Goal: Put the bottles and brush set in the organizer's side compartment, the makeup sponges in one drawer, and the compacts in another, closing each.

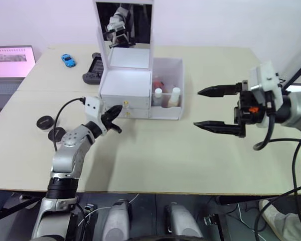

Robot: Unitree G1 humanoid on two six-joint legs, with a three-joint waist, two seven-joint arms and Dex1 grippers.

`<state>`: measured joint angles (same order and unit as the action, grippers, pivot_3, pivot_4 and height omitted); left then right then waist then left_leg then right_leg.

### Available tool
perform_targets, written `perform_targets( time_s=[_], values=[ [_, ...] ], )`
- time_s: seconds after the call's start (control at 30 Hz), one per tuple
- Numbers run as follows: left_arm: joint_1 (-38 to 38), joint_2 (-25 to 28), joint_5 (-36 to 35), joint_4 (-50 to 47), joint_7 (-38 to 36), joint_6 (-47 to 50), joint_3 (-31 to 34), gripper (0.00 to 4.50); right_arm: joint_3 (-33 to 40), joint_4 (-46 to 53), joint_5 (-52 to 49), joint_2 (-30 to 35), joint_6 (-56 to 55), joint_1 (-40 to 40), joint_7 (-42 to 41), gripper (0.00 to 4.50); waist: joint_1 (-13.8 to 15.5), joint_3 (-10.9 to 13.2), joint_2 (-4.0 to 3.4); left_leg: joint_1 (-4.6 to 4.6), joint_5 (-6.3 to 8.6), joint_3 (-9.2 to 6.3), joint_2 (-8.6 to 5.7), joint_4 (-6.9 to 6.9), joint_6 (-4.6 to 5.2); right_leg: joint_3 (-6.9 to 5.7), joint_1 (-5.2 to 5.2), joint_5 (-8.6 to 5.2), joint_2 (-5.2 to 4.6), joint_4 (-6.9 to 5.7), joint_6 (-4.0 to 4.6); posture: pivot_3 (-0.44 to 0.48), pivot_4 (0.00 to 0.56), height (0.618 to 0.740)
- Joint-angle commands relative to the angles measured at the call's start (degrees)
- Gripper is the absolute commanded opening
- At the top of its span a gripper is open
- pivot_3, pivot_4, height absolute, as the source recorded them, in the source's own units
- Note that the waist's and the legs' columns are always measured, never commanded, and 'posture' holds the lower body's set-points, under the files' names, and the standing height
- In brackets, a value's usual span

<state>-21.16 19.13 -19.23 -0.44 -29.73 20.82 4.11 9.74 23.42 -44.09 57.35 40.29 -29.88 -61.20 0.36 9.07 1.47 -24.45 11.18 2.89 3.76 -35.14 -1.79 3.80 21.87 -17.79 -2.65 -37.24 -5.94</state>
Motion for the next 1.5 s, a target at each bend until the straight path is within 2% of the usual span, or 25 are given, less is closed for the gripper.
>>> perform_targets(
  time_s=[0.03, 0.27, 0.37, 0.47, 0.6, 0.7, 0.93, 1.07, 1.17, 1.33, 1.43, 1.5],
  values=[
    [-1.11, 0.36, 0.20, -2.11, -0.04, -1.07, 0.28, 0.05, 1.25, 1.90, -1.06, -0.02, 0.18, -1.16, 0.77, 4.50, 0.17, 0.00, 0.00, 0.00, 0.00, 0.00, 0.00, 0.00, 0.00, 0.00, 0.00, 0.00, 0.00, 0.01, 0.00, 0.000, 0.150, 0.737],
    [2.81, 3.01, -3.02, -6.73, -1.76, 1.81, 2.47, 0.05, 1.89, 0.41, -1.61, -0.56, 0.42, 0.63, 0.61, 4.50, -0.15, 0.00, 0.00, 0.00, 0.00, 0.00, 0.03, 0.06, 0.00, 0.00, 0.04, 0.00, 0.02, 0.01, 0.00, 0.000, 0.150, 0.737],
    [8.12, 4.97, -6.59, -12.42, -3.73, 3.45, 5.23, 0.05, 0.85, -9.57, 1.63, -2.02, -0.47, 4.98, 0.13, 4.50, -0.44, -0.06, 0.11, 0.01, 0.00, -0.01, 0.06, 0.08, 0.00, -0.01, 0.02, -0.01, 0.03, 0.01, 0.03, 0.000, 0.150, 0.737],
    [14.47, 8.48, -7.94, -16.21, -5.76, 3.31, 8.55, 0.97, 2.97, -18.80, 3.36, -4.15, -1.97, 4.66, 1.90, 4.50, -1.19, 0.00, 0.02, 0.02, 0.01, 0.07, 0.04, 0.06, 0.01, 0.01, -0.02, -0.08, -0.08, 0.05, 0.16, 0.000, 0.150, 0.737],
    [22.69, 13.47, -9.44, -18.53, -9.29, 1.90, 15.10, 3.02, 6.01, -24.76, 5.98, -5.15, -8.07, 7.38, 0.94, 4.50, -1.31, 0.06, -0.09, 0.02, 0.01, 0.10, 0.06, 0.10, 0.01, 0.03, 0.10, -0.09, -0.02, 0.02, 0.17, 0.000, 0.150, 0.737],
    [29.95, 16.16, -10.54, -17.44, -12.11, -0.30, 22.81, 4.47, 8.84, -29.72, 7.76, -6.40, -12.92, 10.96, 0.99, 4.50, -1.39, 0.05, -0.06, 0.02, 0.03, 0.11, 0.08, 0.19, 0.04, 0.03, 0.13, -0.09, -0.01, 0.04, 0.18, 0.000, 0.150, 0.737],
    [41.51, 15.80, -12.69, -9.33, -14.03, -6.81, 40.45, 4.47, 16.30, -41.86, 9.03, -9.24, -22.00, 16.44, 0.72, 4.50, -1.45, 0.06, -0.09, 0.03, 0.04, 0.21, 0.07, 0.14, 0.03, 0.05, 0.16, -0.11, -0.15, 0.09, 0.22, 0.000, 0.150, 0.737],
    [44.78, 15.68, -12.46, -5.47, -14.69, -8.70, 43.71, 4.47, 16.10, -47.79, 12.22, -9.69, -27.20, 17.54, 0.30, 4.50, -1.49, 0.05, -0.09, 0.04, 0.06, 0.25, 0.08, 0.17, 0.00, 0.09, 0.38, -0.12, -0.24, 0.22, 0.24, 0.000, 0.150, 0.737],
    [45.56, 16.28, -11.82, -4.95, -14.70, -9.47, 43.49, 4.47, 15.49, -49.78, 13.55, -10.00, -29.05, 16.93, 0.31, 4.50, -1.48, 0.04, -0.09, 0.04, 0.07, 0.23, 0.12, 0.22, -0.03, 0.12, 0.42, -0.13, -0.49, 0.23, 0.26, 0.000, 0.150, 0.737],
    [45.29, 15.87, -11.61, -7.25, -14.64, -9.89, 40.99, 4.47, 14.43, -46.80, 12.30, -10.27, -26.22, 14.40, -0.66, 4.50, -1.61, 0.03, -0.12, 0.03, 0.14, 0.34, 0.05, 0.33, -0.13, 0.27, 0.34, -0.12, -0.72, 0.23, 0.26, 0.000, 0.150, 0.737],
    [44.18, 15.17, -11.03, -10.78, -13.95, -9.83, 37.39, 4.47, 12.48, -40.32, 12.22, -10.26, -24.03, 13.70, -0.60, 4.50, -1.59, 0.03, -0.12, 0.02, 0.13, 0.38, 0.04, 0.38, -0.12, 0.28, 0.32, -0.12, -0.75, 0.25, 0.26, 0.000, 0.150, 0.737],
    [41.21, 13.54, -11.03, -17.07, -11.16, -7.73, 30.99, 4.47, 9.45, -29.48, 10.12, -9.65, -19.44, 12.75, -0.65, 4.50, -1.55, 0.02, -0.16, 0.01, 0.12, 0.39, 0.04, 0.38, -0.11, 0.29, 0.33, -0.12, -0.75, 0.25, 0.26, 0.000, 0.150, 0.737]
  ],
)
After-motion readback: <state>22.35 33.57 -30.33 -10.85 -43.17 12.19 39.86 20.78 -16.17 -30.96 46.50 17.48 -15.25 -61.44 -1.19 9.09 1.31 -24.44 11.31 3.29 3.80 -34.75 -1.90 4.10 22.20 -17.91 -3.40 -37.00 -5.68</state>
